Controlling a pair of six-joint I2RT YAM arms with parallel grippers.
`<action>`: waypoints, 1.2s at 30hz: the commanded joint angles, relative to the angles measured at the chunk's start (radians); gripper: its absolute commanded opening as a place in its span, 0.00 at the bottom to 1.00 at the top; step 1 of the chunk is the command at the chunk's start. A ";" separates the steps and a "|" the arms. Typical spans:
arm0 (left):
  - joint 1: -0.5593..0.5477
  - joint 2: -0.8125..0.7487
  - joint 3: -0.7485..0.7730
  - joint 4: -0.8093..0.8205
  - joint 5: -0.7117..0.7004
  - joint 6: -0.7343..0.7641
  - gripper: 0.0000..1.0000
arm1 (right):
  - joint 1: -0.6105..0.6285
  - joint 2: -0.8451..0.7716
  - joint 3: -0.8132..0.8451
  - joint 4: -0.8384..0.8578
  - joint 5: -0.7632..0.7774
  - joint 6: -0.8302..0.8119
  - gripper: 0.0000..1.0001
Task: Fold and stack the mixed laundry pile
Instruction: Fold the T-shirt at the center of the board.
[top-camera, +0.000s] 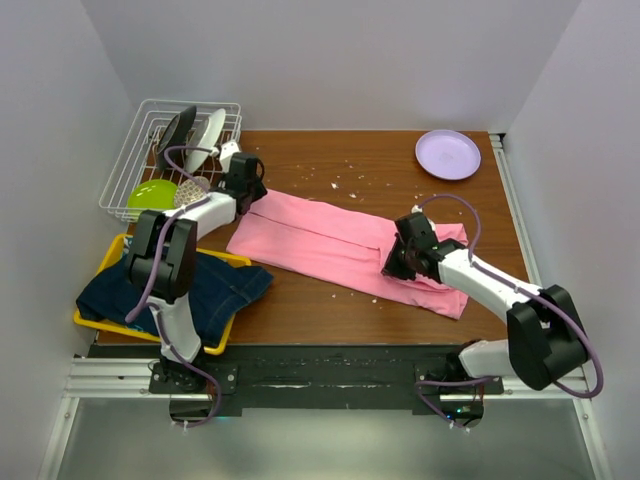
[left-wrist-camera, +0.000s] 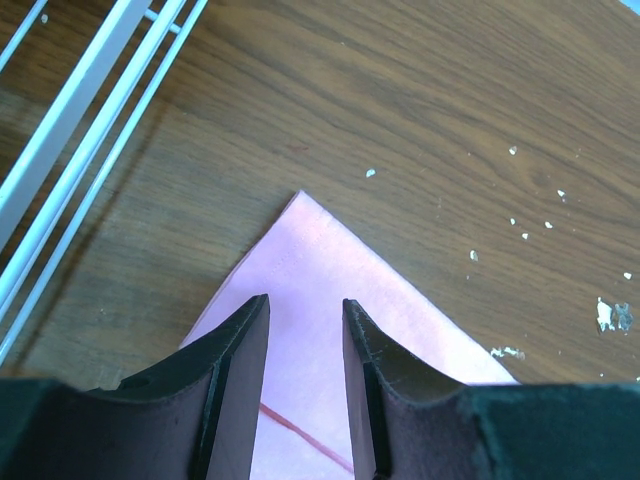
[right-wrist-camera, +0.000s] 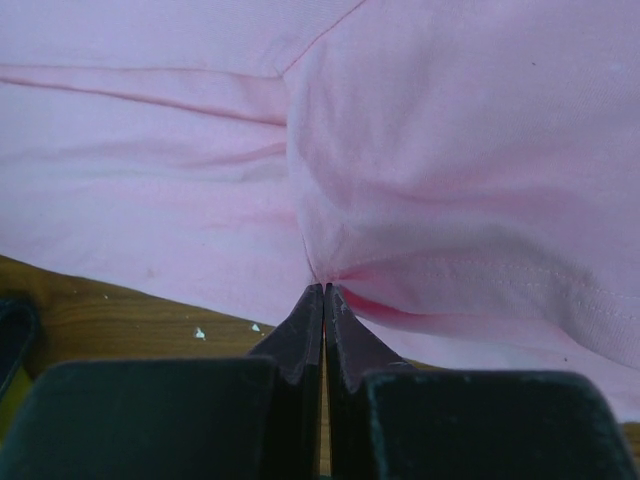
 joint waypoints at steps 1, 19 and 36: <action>-0.003 0.024 0.069 0.011 0.001 -0.009 0.40 | 0.006 0.003 -0.018 0.022 0.045 0.001 0.00; 0.000 0.060 0.116 0.001 0.009 0.012 0.41 | -0.040 -0.045 0.043 -0.112 0.157 -0.067 0.05; 0.001 0.126 0.163 0.060 0.098 -0.021 0.40 | -0.572 0.059 0.239 0.125 0.108 -0.185 0.46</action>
